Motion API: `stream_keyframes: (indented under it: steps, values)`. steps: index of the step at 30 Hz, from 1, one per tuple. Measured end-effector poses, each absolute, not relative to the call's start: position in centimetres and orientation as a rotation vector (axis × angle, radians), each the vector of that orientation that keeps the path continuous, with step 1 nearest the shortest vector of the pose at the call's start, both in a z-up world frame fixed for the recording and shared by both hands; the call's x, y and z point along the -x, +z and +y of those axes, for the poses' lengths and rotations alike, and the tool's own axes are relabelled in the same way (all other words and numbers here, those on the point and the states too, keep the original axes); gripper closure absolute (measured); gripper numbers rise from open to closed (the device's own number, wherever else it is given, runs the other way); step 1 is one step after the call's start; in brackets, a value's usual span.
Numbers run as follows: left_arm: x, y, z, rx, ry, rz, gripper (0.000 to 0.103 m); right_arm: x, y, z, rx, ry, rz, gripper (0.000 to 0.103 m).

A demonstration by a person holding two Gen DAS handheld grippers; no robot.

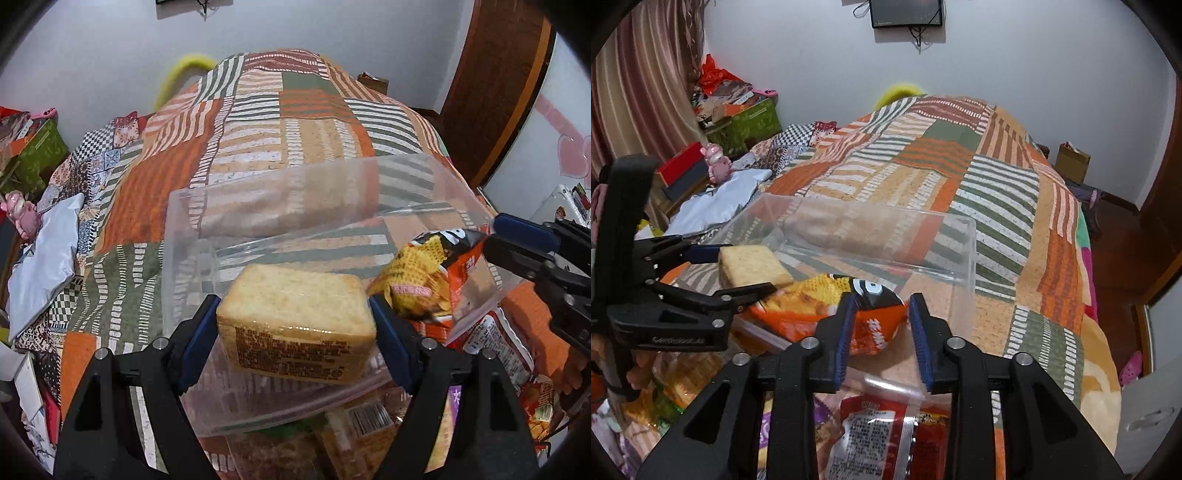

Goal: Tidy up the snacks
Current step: 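Carry bread loaf and chip bag into the clear box and release both, then grasp the biscuit bag with left tool while right tool grasps red snack bag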

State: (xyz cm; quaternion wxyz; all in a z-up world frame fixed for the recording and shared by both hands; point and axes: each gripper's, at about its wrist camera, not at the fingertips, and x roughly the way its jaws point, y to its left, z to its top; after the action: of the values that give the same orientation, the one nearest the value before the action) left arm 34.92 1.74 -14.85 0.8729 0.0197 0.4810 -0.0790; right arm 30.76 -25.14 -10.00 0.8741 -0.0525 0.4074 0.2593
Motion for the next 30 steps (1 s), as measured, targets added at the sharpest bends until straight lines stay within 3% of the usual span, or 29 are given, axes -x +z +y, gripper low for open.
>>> stream_keyframes:
  steps: [6,12,15,30]
  values:
    - [-32.7,-12.5,1.7,-0.090,-0.160,0.935,0.021,-29.0,-7.8,-25.6,0.121,0.528,0.781,0.042]
    - [-29.8,-10.2,2.6,-0.115,-0.147,0.871,0.012,-27.2,-5.7,-26.7,0.101,0.514,0.720,0.026]
    - [-28.2,-9.4,3.3,-0.109,-0.137,0.849,0.007,-26.4,-5.3,-27.2,0.110,0.503,0.706,0.023]
    - [-24.0,-13.0,6.8,-0.042,-0.119,0.947,0.006,-24.4,-10.9,-29.5,0.141,0.437,0.872,0.020]
